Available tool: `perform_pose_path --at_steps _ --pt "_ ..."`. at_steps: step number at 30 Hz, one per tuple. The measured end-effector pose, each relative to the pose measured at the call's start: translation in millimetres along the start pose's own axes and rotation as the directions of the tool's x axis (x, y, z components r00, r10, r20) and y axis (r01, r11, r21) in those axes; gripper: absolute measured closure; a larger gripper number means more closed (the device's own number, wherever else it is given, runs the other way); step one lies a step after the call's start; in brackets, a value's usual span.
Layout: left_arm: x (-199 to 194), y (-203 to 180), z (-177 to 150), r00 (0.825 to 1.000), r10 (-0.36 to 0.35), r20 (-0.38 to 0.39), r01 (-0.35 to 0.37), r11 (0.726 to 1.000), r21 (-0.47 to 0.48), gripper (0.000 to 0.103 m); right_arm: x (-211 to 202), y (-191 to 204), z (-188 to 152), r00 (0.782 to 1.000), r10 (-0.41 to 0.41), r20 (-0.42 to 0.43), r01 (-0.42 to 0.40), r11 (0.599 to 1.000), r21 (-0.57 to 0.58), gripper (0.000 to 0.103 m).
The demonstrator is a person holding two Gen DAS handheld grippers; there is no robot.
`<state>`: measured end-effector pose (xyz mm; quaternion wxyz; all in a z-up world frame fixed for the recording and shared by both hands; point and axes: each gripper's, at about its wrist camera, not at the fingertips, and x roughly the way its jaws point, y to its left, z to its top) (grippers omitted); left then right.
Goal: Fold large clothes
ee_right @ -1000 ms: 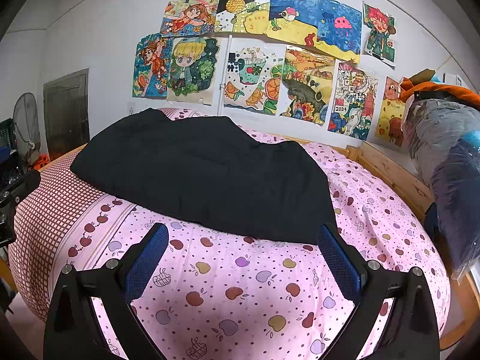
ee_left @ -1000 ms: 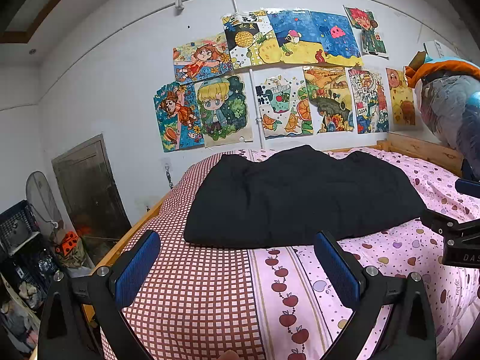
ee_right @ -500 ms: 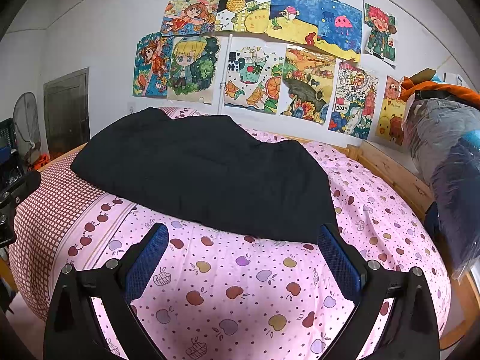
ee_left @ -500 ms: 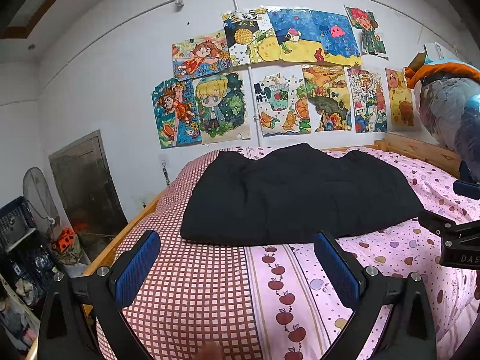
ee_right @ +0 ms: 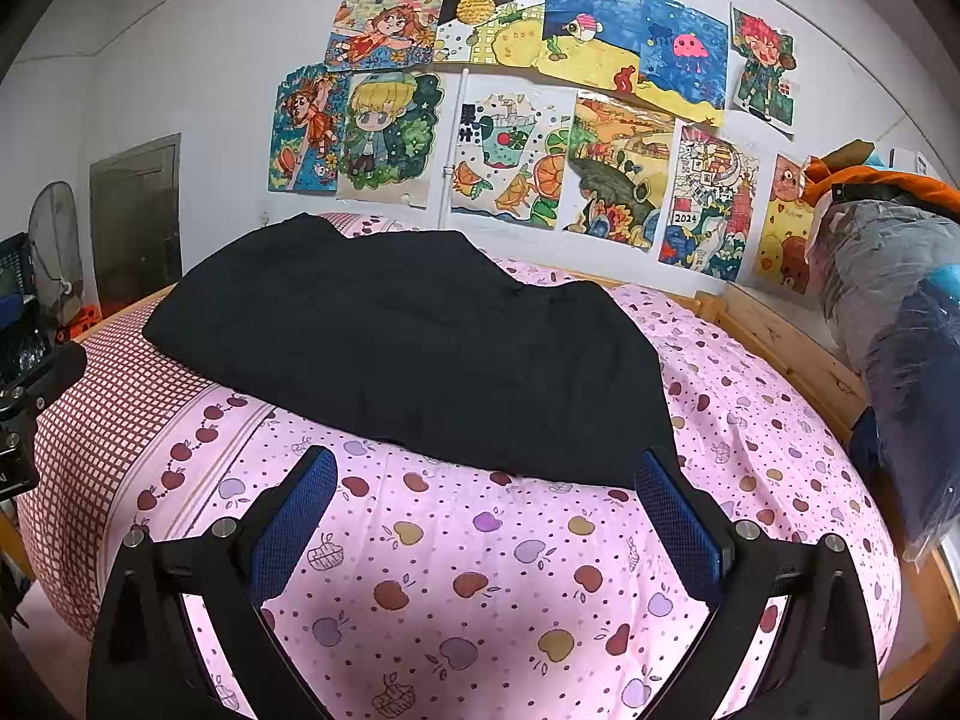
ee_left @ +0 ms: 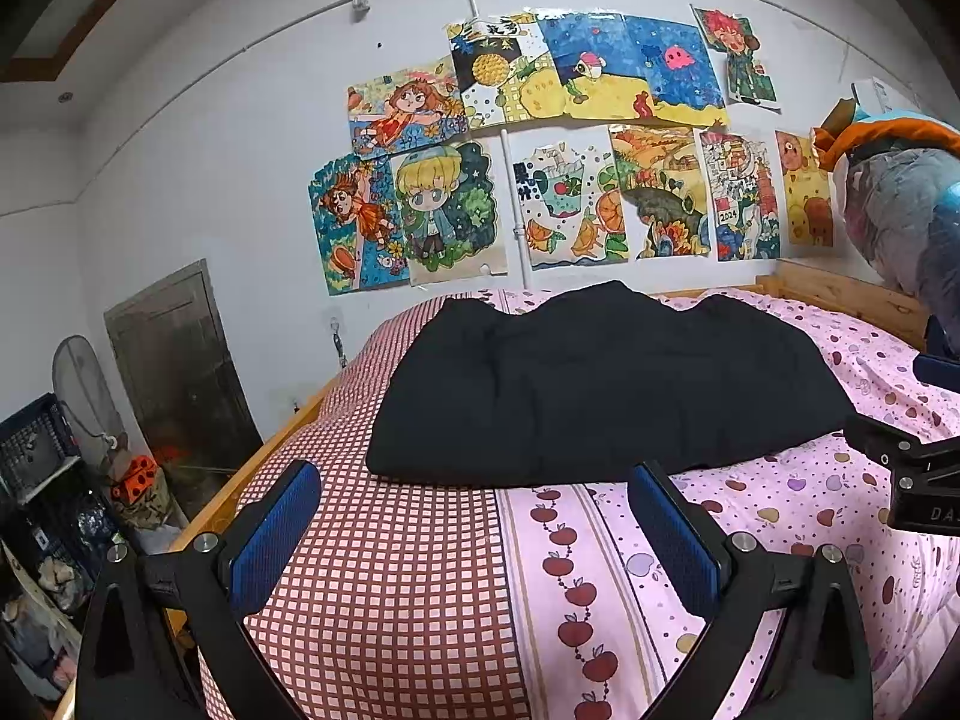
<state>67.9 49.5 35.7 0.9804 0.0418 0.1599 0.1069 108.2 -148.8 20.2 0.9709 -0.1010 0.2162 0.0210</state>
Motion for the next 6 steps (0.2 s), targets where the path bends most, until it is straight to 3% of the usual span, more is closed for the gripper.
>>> perform_pose_path --at_steps 6 --pt "2.0 1.9 0.3 1.0 -0.005 -0.012 0.005 1.0 -0.003 0.0 -0.7 -1.9 1.2 1.0 0.0 -0.002 0.0 1.0 0.0 0.005"
